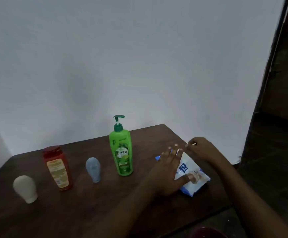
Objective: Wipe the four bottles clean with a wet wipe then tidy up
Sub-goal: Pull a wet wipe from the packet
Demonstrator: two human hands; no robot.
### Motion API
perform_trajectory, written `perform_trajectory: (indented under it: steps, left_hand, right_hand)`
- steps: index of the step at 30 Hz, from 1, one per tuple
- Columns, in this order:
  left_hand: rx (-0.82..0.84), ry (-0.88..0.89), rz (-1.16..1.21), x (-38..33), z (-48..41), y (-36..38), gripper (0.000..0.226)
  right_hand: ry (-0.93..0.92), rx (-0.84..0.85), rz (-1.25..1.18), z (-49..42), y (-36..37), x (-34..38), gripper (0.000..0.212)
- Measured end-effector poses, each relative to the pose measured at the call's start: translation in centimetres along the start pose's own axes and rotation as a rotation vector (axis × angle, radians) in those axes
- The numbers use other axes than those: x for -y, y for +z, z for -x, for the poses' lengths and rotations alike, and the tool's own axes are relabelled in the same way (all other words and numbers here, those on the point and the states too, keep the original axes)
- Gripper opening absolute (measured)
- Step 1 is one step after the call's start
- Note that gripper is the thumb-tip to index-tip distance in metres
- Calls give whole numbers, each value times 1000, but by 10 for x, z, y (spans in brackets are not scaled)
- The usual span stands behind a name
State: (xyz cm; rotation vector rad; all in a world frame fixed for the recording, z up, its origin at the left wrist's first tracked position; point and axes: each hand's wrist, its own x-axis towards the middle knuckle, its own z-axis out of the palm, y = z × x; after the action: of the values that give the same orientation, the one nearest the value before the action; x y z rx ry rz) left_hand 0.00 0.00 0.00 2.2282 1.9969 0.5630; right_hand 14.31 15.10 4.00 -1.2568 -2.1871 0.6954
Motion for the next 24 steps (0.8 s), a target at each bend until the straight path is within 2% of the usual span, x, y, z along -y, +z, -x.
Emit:
perform_trajectory:
  steps: [3,10,20,24]
  left_hand:
    - [57,-39,-75,5,-11,17,89]
    - [116,-153,-70,24,-13,42,98]
    - [146,-170,-58,35,-16,56,108]
    - [160,-186,-73,38,-18,60,113]
  right_hand:
    - [93,40,16,-6,11,-10,32]
    - [150,127,62,-17,31,-12,29]
    - [11,133,193,-10,46,-7,36]
    - [-15,73,228,-12,52,-9,39]
